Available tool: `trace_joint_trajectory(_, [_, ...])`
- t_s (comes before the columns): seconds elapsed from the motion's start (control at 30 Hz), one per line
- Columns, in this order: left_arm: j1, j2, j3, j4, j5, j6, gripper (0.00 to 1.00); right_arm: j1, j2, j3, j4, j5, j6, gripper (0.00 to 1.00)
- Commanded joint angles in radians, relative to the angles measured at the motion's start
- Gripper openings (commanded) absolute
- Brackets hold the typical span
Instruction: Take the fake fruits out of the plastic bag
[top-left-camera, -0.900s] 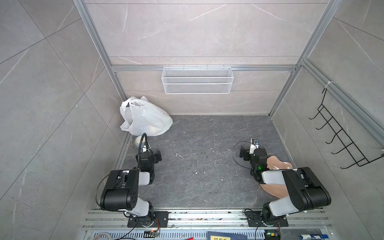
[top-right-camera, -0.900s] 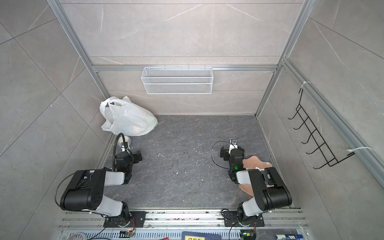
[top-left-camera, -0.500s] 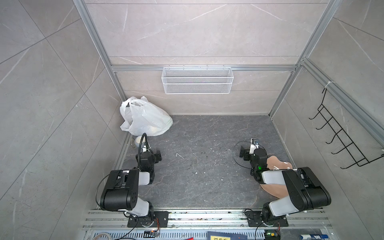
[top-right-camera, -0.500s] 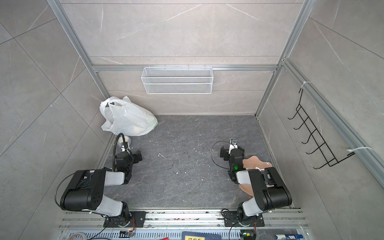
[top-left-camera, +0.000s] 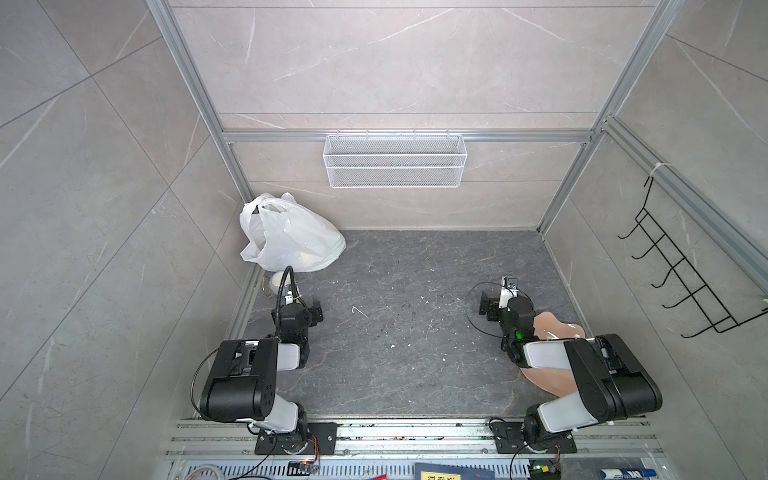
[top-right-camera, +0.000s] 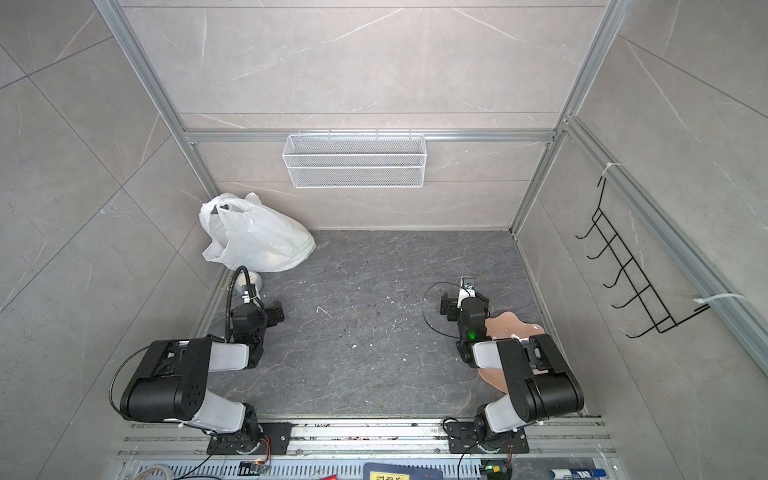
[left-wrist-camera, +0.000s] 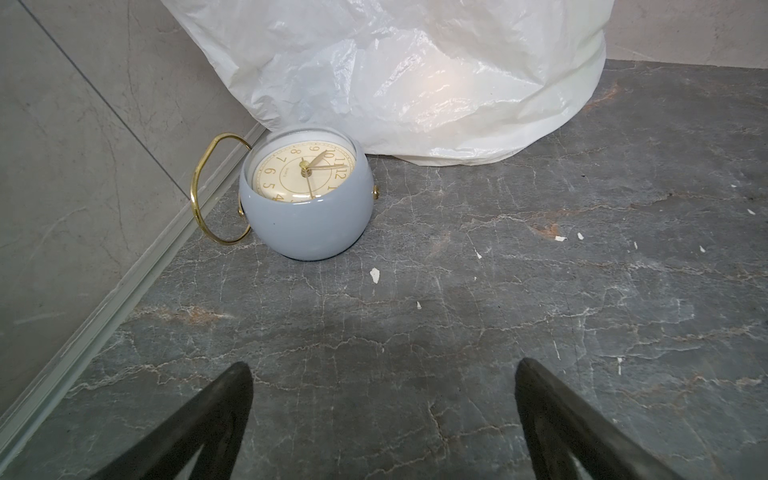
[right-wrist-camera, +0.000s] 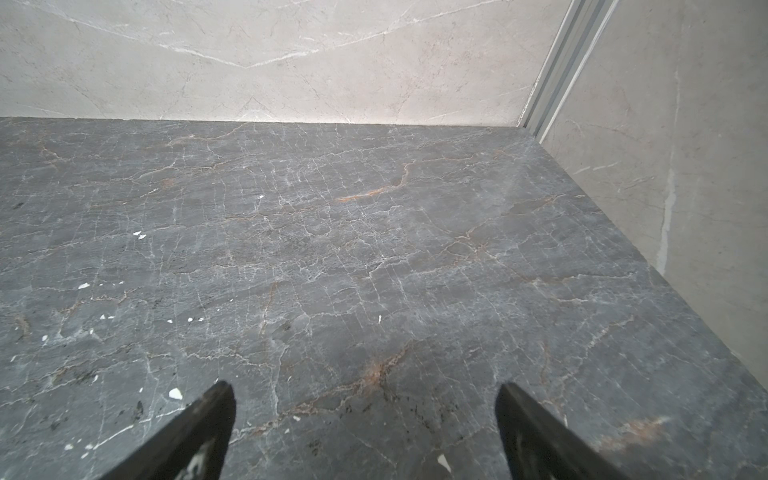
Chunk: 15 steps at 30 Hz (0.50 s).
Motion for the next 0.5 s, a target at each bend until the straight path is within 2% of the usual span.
trace_joint_trajectory(0.0, [-0.003, -0.019, 0.020, 0.030, 0.021, 0.026, 1.00, -0.002, -0.008, -0.021, 0.052, -0.045, -0.036, 1.00])
trace_joint_trajectory(0.07, [-0.006, -0.055, 0.011, 0.016, 0.030, 0.034, 1.00, 0.000, -0.051, -0.051, 0.070, -0.082, -0.055, 1.00])
trace_joint_trajectory(0.13, [-0.043, -0.126, 0.002, -0.013, -0.035, 0.050, 1.00, 0.010, -0.136, -0.076, 0.043, -0.083, -0.071, 0.99])
trace_joint_trajectory(0.27, [-0.102, -0.304, 0.055, -0.262, -0.073, 0.046, 1.00, 0.047, -0.345, -0.099, -0.069, -0.066, -0.098, 1.00])
trace_joint_trajectory(0.33, [-0.121, -0.392, 0.076, -0.350, -0.074, -0.038, 1.00, 0.063, -0.461, -0.081, -0.173, -0.079, -0.097, 1.00])
trace_joint_trajectory(0.47, [-0.124, -0.530, 0.207, -0.615, -0.078, -0.322, 1.00, 0.074, -0.663, -0.004, -0.401, -0.172, -0.011, 1.00])
